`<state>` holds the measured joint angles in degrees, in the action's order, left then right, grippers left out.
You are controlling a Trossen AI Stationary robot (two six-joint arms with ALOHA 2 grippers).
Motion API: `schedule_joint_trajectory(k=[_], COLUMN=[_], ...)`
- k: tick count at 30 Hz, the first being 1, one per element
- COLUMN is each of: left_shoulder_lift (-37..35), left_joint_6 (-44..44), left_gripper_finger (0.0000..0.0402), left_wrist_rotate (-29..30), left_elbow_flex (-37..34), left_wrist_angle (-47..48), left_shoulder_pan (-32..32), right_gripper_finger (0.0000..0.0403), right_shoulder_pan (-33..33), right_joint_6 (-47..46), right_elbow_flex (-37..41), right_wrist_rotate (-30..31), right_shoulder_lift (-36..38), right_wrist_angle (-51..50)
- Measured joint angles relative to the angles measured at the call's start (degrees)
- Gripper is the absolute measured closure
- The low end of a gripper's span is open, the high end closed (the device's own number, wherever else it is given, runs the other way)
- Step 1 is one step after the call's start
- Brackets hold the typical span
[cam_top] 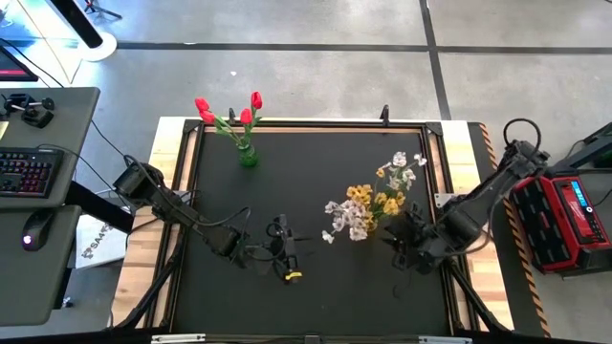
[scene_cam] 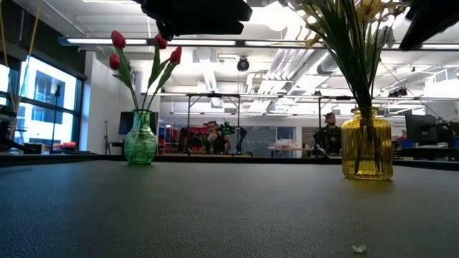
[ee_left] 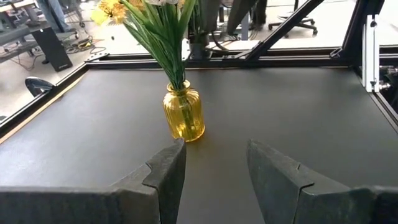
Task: Sort flowers into vase by color
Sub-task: Put the white flowers in the yellow vase, then move the yellow vase to the top
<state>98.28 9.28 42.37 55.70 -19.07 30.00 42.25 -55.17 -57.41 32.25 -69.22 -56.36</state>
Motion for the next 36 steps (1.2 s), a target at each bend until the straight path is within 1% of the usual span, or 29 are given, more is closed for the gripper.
schedule_joint_trajectory(k=[1, 3, 5, 7, 10, 12, 14, 16, 17, 21, 23, 25, 28, 32, 33, 36], left_shoulder_lift=[0.0, 0.0, 0.0, 0.0, 0.0, 0.0, -0.8, -2.7, -4.0, -8.7, -11.2, -13.8, -18.6, -25.7, -27.3, -32.1], left_joint_6=[0.4, 0.3, -0.8, -1.0, -1.1, -3.1, -5.8, -7.5, -8.4, -11.3, -11.4, -10.9, -10.1, -8.0, -7.9, -7.5], left_gripper_finger=[0.0243, 0.0243, 0.0243, 0.0243, 0.0243, 0.0243, 0.0243, 0.0245, 0.0248, 0.0263, 0.027, 0.0276, 0.0282, 0.0286, 0.0287, 0.0289], left_wrist_rotate=[0.2, -0.6, -2.3, -2.7, -3.8, -8.2, -14.3, -19.5, -20.9, -21.2, -21.2, -21.8, -24.1, -24.1, -24.1, -23.9], left_elbow_flex=[0.0, -0.2, -1.7, -4.1, -8.4, -11.0, -12.8, -13.2, -13.5, -15.5, -17.0, -19.3, -23.6, -29.3, -30.7, -34.6], left_wrist_angle=[0.1, 0.4, -0.6, -2.6, -9.9, -15.5, -19.3, -20.1, -20.2, -20.4, -20.5, -21.3, -21.7, -22.3, -22.5, -22.6], left_shoulder_pan=[0.2, 0.7, 1.2, 1.4, 0.5, -1.1, -3.5, -6.9, -8.7, -16.2, -19.5, -21.7, -23.4, -23.8, -24.0, -24.6], right_gripper_finger=[0.0268, 0.027, 0.0275, 0.0283, 0.0301, 0.0314, 0.0327, 0.0339, 0.0345, 0.0368, 0.0381, 0.0394, 0.04, 0.04, 0.0401, 0.0402], right_shoulder_pan=[1.3, 3.9, 6.7, 9.8, 13.9, 15.6, 15.8, 14.6, 13.5, 7.8, 4.9, 2.2, -0.8, -3.0, -3.2, -3.7], right_joint_6=[0.0, -1.5, -4.2, -6.9, -11.5, -11.9, -8.4, -1.9, 2.0, 20.6, 28.7, 34.0, 38.3, 41.7, 42.3, 44.1], right_elbow_flex=[-0.1, 1.1, 3.3, 6.2, 11.8, 16.1, 20.1, 23.8, 25.5, 31.3, 34.4, 37.1, 39.8, 39.8, 39.2, 34.9], right_wrist_rotate=[1.2, 1.7, 1.9, 3.5, 7.1, 9.7, 11.2, 12.0, 12.2, 11.9, 9.5, 6.4, 1.9, -4.1, -4.3, -3.4], right_shoulder_lift=[0.0, 0.5, 1.5, 3.2, 7.5, 11.3, 15.8, 20.7, 23.3, 33.7, 39.4, 45.7, 55.5, 68.2, 69.2, 68.6], right_wrist_angle=[-0.6, -0.7, 0.3, 1.8, 5.0, 9.0, 14.9, 21.2, 24.5, 36.1, 39.8, 42.2, 42.6, 38.9, 38.3, 33.7])
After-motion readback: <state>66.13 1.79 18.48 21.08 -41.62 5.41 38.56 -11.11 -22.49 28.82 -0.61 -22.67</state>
